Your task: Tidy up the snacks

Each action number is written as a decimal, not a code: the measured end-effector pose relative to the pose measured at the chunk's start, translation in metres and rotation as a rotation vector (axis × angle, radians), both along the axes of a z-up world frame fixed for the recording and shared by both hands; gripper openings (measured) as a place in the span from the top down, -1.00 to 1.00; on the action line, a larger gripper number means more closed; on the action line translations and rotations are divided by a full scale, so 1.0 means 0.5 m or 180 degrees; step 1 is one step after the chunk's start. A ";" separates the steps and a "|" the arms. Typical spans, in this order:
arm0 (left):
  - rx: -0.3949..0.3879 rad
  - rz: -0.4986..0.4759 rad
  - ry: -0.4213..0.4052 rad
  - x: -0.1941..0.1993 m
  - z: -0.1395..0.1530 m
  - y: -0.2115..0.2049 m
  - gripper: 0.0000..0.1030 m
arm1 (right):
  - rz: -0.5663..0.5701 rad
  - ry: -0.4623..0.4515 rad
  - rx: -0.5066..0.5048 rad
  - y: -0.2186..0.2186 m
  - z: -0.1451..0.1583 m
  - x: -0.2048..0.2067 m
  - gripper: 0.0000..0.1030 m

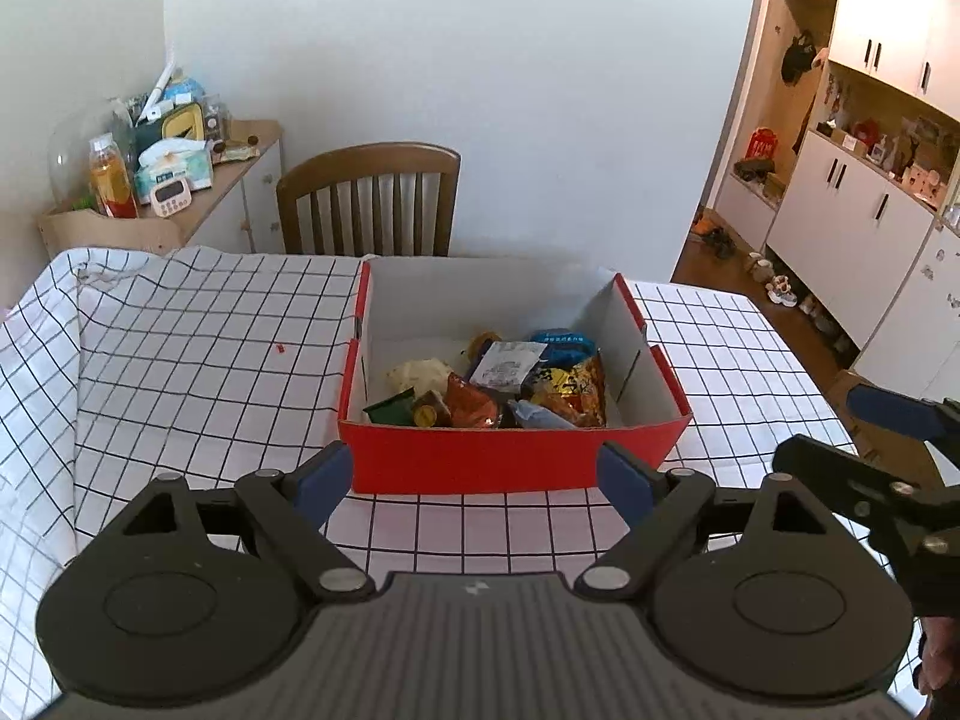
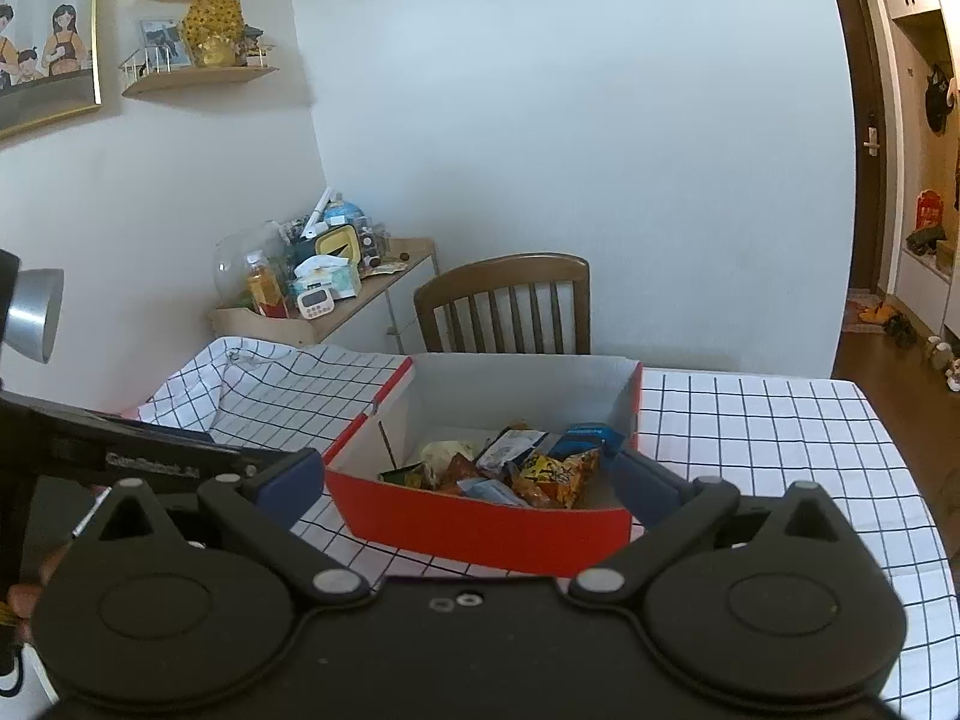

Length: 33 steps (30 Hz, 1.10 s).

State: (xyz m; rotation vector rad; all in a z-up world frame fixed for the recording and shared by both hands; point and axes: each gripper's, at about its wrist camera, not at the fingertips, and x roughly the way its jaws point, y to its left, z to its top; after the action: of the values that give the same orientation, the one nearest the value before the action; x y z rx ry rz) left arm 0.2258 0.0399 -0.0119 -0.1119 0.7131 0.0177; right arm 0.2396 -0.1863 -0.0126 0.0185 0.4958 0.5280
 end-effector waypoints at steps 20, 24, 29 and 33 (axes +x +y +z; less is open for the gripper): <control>0.0019 0.0018 -0.0093 -0.031 0.024 -0.018 -0.72 | -0.0028 0.0058 0.0077 -0.008 0.005 -0.002 -1.00; 0.0019 0.0000 -0.0116 -0.037 0.027 -0.023 -0.72 | -0.0050 0.0026 0.0079 -0.006 0.007 -0.001 -1.00; -0.0009 -0.0028 -0.0130 -0.045 0.030 -0.026 -0.72 | -0.0068 0.0005 0.0070 -0.004 0.009 0.000 -1.00; -0.0015 -0.0031 -0.0142 -0.050 0.032 -0.028 -0.72 | -0.0078 0.0014 0.0087 -0.006 0.009 0.001 -1.00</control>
State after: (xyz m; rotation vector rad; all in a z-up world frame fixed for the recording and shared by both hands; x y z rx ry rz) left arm 0.2011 0.0256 0.0042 -0.1131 0.6691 0.0042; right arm 0.2402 -0.1893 -0.0082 0.0517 0.4920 0.5109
